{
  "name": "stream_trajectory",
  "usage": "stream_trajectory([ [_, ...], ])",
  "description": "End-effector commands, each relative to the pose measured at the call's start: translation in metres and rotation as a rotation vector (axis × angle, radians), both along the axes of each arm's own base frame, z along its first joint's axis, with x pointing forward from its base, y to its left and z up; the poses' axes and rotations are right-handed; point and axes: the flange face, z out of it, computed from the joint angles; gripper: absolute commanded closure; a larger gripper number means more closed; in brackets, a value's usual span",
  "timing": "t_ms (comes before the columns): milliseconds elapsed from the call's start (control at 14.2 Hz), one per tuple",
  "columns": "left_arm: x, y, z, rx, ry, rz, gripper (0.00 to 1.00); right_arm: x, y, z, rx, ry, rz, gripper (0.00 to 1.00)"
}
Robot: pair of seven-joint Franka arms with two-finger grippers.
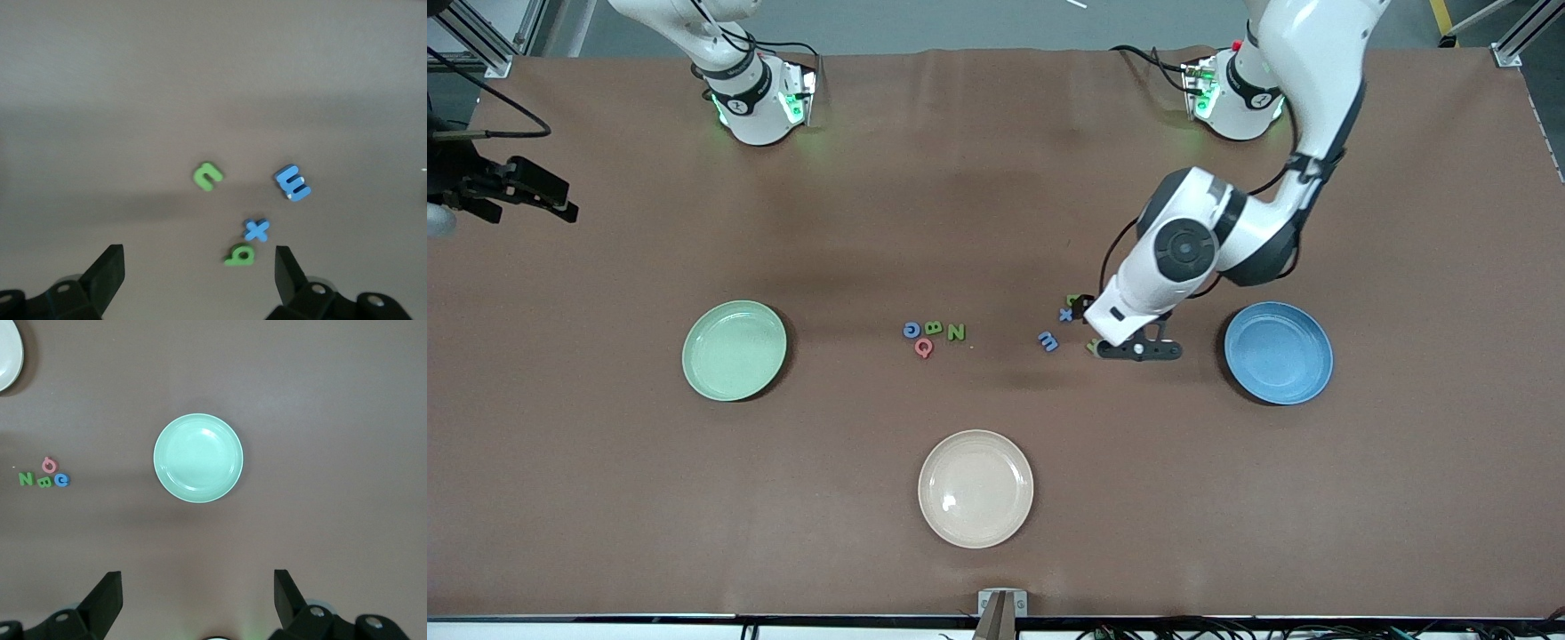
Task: Sort upper and lower case letters into plates
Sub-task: 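Move the left gripper past the blue plate to the green n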
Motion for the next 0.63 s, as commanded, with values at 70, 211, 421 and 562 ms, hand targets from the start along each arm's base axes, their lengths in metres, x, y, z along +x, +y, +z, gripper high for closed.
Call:
stream_trajectory([
  [70,-0.001,-0.008,-0.041,0.024,-0.021,0.03,0.01,0.041,-0.017,-0.055,-0.002,0.057,-0.014,0.0],
  [211,-0.006,-0.015,-0.052,0.025,-0.015,0.023,0.02,0.056,-0.019,-0.088,0.01,0.112,-0.018,0.0],
  [421,-0.005,-0.009,-0.064,0.027,-0.01,0.033,0.02,0.061,0.008,-0.099,0.017,0.116,0.006,0.0],
  [562,-0.008,-0.005,-0.077,0.019,-0.019,0.043,0.03,0.07,0.044,-0.123,0.024,0.125,-0.042,0.0],
])
